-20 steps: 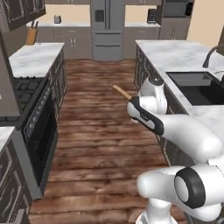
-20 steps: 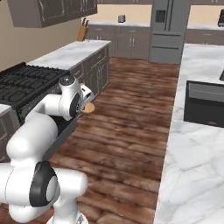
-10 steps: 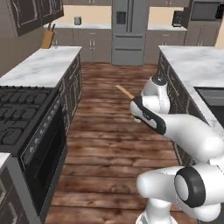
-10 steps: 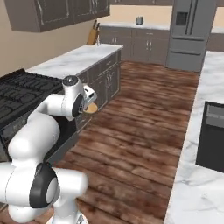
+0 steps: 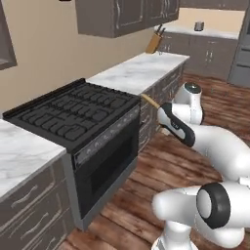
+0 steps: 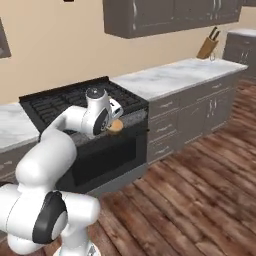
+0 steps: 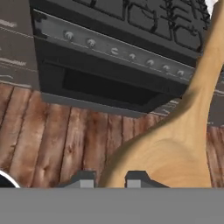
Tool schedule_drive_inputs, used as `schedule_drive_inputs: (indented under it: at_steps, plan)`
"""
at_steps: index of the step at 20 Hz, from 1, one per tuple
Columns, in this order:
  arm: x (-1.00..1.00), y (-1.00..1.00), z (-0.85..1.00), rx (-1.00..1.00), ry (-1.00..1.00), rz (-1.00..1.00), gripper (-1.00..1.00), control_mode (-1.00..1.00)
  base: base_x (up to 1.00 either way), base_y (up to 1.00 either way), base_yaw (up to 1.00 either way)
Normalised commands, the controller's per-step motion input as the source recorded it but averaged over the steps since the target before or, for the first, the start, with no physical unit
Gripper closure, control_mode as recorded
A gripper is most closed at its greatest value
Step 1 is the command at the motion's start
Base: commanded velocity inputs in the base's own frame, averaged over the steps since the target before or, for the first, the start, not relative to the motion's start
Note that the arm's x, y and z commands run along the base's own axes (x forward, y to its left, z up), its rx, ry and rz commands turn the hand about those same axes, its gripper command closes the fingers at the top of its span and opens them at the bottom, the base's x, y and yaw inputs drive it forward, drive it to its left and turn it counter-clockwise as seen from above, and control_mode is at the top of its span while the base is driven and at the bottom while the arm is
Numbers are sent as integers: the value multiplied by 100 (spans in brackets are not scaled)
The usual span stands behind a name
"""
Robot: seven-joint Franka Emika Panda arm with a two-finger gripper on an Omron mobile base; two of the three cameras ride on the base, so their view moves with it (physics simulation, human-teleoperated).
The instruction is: Organize the utensils by type. Pick up the wooden spoons from the counter and place them in the open cabinet. Then pick up the metallic utensils from the counter and place them in the open drawer.
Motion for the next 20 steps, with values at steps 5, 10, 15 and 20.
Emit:
schedule_drive_inputs:
  at_steps: [5, 10, 15, 20]
  plan:
    - [0, 0, 0, 0, 0, 0, 100, 100, 39, -1, 99]
    - [0, 0, 0, 0, 0, 0, 100, 100, 76, 0, 75]
    - [0, 0, 0, 0, 0, 0, 100, 100, 63, -1, 28]
    - [0, 0, 0, 0, 0, 0, 100, 100, 56, -2, 44]
